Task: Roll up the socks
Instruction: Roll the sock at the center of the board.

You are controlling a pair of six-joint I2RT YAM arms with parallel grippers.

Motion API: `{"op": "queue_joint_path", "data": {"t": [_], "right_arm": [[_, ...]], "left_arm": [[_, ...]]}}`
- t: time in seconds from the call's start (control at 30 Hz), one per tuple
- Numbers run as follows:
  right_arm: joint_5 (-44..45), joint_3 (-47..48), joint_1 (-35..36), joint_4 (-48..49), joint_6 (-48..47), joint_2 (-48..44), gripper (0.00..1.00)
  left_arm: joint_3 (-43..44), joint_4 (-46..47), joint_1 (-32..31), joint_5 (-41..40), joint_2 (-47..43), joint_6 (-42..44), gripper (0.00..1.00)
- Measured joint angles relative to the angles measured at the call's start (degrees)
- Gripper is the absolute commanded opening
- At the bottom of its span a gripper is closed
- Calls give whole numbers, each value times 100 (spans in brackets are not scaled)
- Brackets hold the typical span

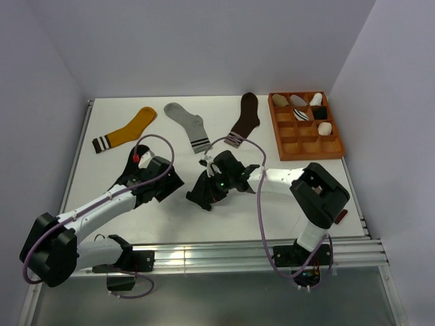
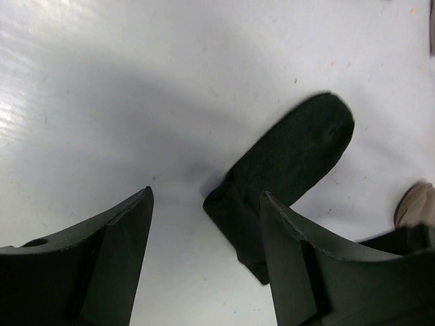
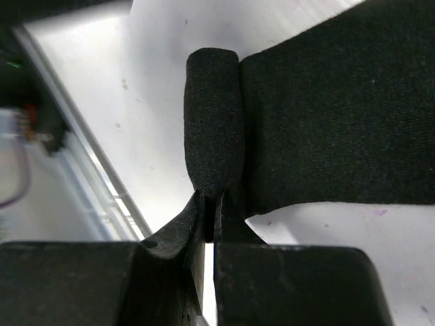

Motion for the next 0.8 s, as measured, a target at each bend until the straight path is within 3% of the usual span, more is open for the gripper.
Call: {"op": "queue_joint_path", "data": {"t": [0.33, 0.8], "right_arm": [[-1519, -413, -693, 975, 1032, 636, 0], [-2218, -964, -1067, 2229, 2166, 1001, 0]], "left_arm": [[-422, 442, -492, 232, 20, -413, 65], [-474, 911, -625, 339, 584, -754, 61]]}}
